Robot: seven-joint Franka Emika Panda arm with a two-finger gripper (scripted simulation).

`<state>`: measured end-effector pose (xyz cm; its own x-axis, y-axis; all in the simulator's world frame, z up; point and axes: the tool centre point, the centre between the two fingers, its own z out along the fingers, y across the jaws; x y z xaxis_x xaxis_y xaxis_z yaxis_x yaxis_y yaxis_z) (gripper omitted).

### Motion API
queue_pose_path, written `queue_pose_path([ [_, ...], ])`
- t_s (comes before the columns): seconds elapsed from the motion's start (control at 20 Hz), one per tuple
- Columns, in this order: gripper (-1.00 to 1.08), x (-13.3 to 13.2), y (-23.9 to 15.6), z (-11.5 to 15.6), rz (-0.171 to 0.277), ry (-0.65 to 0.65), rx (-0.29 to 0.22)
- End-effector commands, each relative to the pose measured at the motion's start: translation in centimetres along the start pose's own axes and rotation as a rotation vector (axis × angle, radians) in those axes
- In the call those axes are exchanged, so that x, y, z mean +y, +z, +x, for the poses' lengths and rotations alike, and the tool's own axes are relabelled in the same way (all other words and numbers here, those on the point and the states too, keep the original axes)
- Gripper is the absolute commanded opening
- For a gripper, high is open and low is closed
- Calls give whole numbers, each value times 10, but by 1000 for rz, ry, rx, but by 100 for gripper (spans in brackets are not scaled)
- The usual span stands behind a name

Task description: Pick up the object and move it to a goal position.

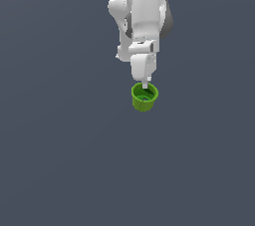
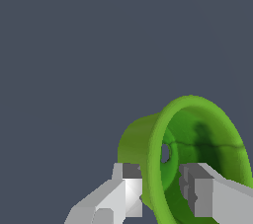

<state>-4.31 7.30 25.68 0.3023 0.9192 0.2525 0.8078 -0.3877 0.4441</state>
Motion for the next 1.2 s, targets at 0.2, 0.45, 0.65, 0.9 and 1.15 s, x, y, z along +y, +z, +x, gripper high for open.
queue_pose_path([
  [0.2, -100, 1, -17, 7, -1, 0, 4],
  [0.45, -100, 2, -33, 13, -1, 2, 7],
  [0.65, -100, 3, -50, 19, -1, 3, 11],
  [0.9, -100, 5, -74, 28, -1, 5, 14],
  [1.15, -100, 7, -100, 37, -1, 7, 14],
])
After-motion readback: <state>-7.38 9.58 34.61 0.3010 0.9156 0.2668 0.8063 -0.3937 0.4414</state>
